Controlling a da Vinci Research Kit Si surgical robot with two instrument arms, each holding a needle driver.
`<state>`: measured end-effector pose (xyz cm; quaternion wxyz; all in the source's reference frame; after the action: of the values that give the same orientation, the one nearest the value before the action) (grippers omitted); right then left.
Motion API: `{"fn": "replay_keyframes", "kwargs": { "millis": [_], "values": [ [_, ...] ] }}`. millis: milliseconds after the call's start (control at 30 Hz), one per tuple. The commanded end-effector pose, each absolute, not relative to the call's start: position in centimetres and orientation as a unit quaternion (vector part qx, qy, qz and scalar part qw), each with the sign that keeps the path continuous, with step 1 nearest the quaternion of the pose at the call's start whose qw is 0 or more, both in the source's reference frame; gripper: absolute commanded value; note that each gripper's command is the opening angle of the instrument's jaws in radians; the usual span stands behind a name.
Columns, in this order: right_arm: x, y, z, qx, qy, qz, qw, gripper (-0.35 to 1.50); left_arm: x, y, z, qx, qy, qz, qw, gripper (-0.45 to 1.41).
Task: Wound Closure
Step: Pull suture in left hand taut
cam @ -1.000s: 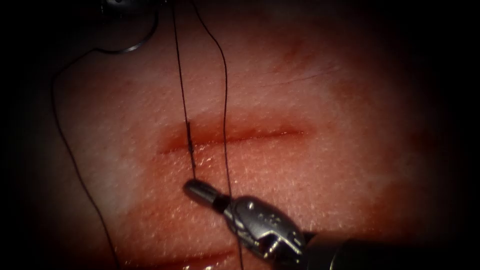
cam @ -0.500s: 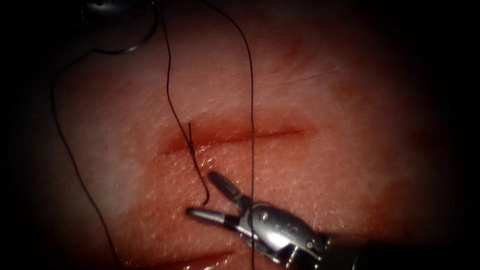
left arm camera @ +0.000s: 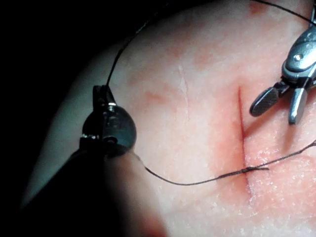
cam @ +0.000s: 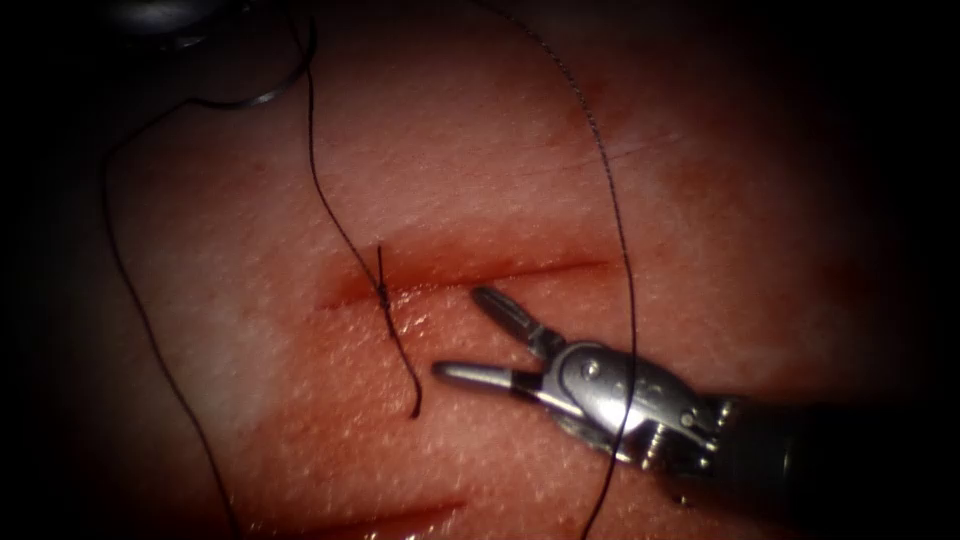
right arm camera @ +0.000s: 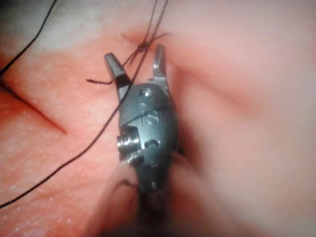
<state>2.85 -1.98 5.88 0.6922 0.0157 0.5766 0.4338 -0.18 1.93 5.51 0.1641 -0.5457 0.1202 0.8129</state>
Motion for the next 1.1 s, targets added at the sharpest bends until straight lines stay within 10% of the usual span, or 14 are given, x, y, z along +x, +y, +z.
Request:
{"fn": "replay_keyframes", "kwargs": {
  "millis": [33, 1100],
  "values": [
    [3.03, -1.87, 5.99, 0.026, 0.576, 0.426, 0.697, 1.05, -0.24, 1.98, 5.4, -0.544, 0.124, 0.815, 0.16, -0.45],
    [3.91, -1.41, 6.31, 0.005, 0.544, 0.37, 0.753, 1.2, -0.6, 1.73, 4.54, -0.563, 0.134, 0.804, 0.135, -0.45]
  ]
}}
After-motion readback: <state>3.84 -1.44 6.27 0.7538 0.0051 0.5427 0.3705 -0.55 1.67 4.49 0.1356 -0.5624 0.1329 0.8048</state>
